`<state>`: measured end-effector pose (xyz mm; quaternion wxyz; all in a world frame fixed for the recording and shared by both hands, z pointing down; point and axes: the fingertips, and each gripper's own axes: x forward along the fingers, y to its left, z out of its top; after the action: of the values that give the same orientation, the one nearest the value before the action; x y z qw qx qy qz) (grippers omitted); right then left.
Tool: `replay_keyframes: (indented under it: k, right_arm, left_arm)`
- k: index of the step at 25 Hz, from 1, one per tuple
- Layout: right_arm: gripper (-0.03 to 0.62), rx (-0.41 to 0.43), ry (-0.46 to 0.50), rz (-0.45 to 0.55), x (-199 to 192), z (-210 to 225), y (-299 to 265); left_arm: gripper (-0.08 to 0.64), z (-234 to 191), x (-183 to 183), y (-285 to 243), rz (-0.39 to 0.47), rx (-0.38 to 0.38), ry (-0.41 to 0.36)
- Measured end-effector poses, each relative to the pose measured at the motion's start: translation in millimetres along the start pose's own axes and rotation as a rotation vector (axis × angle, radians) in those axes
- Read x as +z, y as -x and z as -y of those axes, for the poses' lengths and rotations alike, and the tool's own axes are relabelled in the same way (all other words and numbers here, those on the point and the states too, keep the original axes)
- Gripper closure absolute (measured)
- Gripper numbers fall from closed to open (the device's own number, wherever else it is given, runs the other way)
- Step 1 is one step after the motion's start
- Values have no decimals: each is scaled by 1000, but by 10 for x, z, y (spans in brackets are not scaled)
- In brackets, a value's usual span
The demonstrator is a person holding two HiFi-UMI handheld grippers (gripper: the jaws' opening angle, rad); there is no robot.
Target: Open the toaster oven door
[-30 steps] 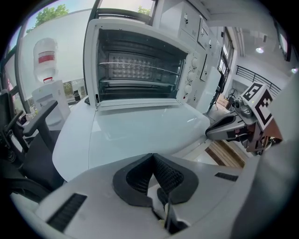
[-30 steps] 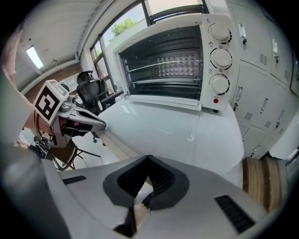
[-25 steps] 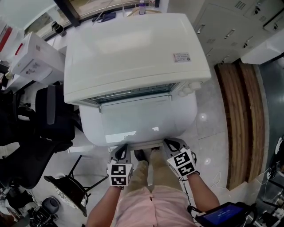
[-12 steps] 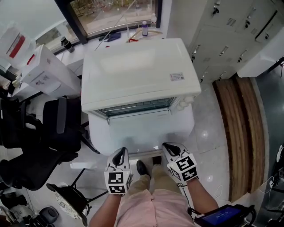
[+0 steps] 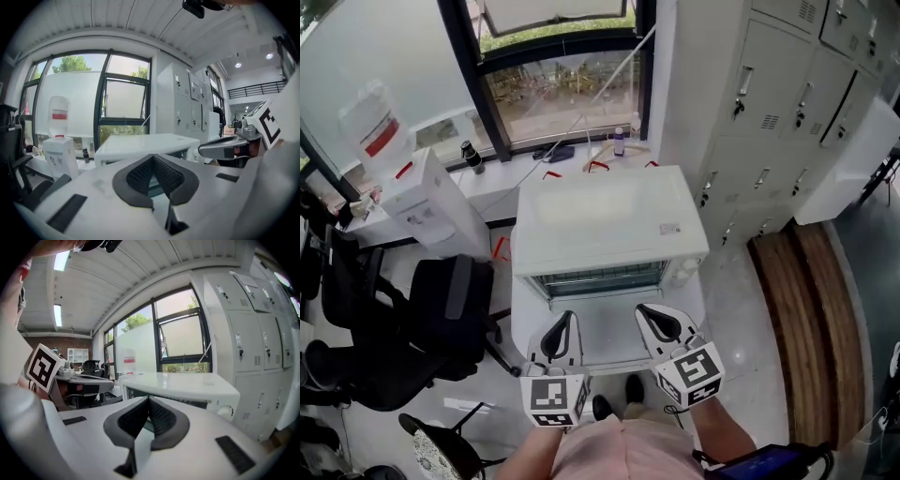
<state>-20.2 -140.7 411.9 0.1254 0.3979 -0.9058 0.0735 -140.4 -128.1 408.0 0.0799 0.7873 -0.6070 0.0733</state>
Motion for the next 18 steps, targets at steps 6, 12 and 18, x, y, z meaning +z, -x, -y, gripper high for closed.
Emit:
replay_keyframes:
  k: [6, 12, 18]
  right_arm:
    - [590, -57, 65, 158, 723, -42, 163]
    - [591, -105, 119, 233, 1049, -71, 279]
    - [591, -118, 132, 238, 1045, -101, 295]
  left_arm:
    - [546, -28, 733, 49, 161, 28, -44]
    - [546, 37, 959, 113, 207, 29, -71]
    - [547, 64, 942, 155, 208, 22, -74]
